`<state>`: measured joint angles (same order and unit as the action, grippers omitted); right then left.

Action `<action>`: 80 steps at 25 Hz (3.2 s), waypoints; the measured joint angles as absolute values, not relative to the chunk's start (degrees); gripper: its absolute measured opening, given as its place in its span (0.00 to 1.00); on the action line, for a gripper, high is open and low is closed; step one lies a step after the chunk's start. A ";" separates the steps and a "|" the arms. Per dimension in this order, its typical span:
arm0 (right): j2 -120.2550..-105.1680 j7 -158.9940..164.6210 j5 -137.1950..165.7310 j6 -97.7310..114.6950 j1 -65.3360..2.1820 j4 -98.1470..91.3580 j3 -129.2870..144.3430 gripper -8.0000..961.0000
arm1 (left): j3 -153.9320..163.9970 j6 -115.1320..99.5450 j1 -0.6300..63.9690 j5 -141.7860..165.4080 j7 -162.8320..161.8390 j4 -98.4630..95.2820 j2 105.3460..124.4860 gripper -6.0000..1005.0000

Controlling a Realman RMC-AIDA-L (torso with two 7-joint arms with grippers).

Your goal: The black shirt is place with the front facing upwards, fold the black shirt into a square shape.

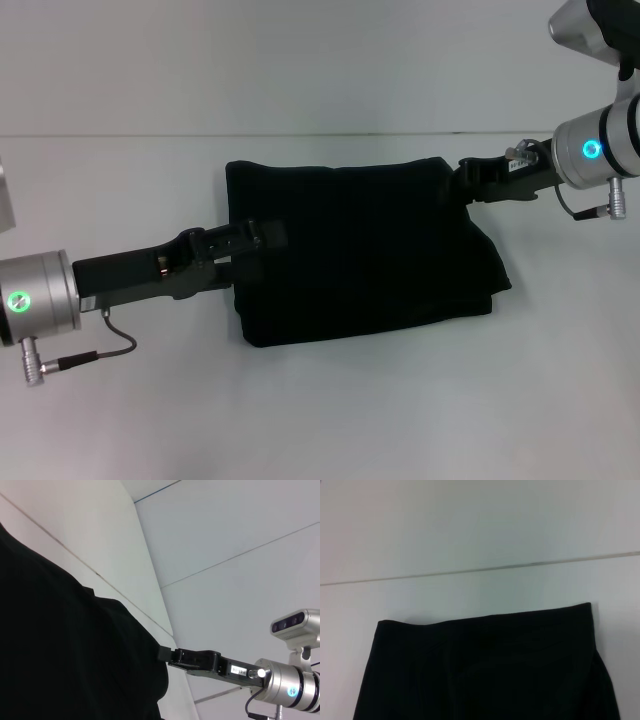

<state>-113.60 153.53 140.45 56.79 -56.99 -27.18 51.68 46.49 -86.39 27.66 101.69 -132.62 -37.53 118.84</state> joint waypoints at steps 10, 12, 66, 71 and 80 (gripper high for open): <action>-113.63 153.35 140.63 56.86 -56.76 -29.69 52.02 0.10 | 46.49 -86.55 27.80 101.69 -132.65 -37.53 119.01 0.94; -113.63 153.42 140.67 57.67 -56.34 -32.20 52.50 0.05 | 46.48 -86.65 27.89 101.69 -132.72 -37.53 119.00 0.94; -113.47 141.99 123.23 79.55 -41.36 -49.70 43.05 0.35 | 40.25 -90.95 26.37 102.31 -132.99 -37.26 118.11 0.94; -113.02 124.59 100.47 89.19 -31.57 -44.49 35.72 0.36 | 40.56 -92.72 25.18 105.77 -133.87 -36.06 117.68 0.94; -113.56 107.80 90.72 93.10 -18.70 -29.96 22.65 0.72 | 40.23 -83.31 23.14 111.07 -137.00 -34.49 121.79 0.94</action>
<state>-113.56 107.80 90.72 93.10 -18.70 -29.96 22.65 40.23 -83.31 23.14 111.07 -137.00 -34.49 121.79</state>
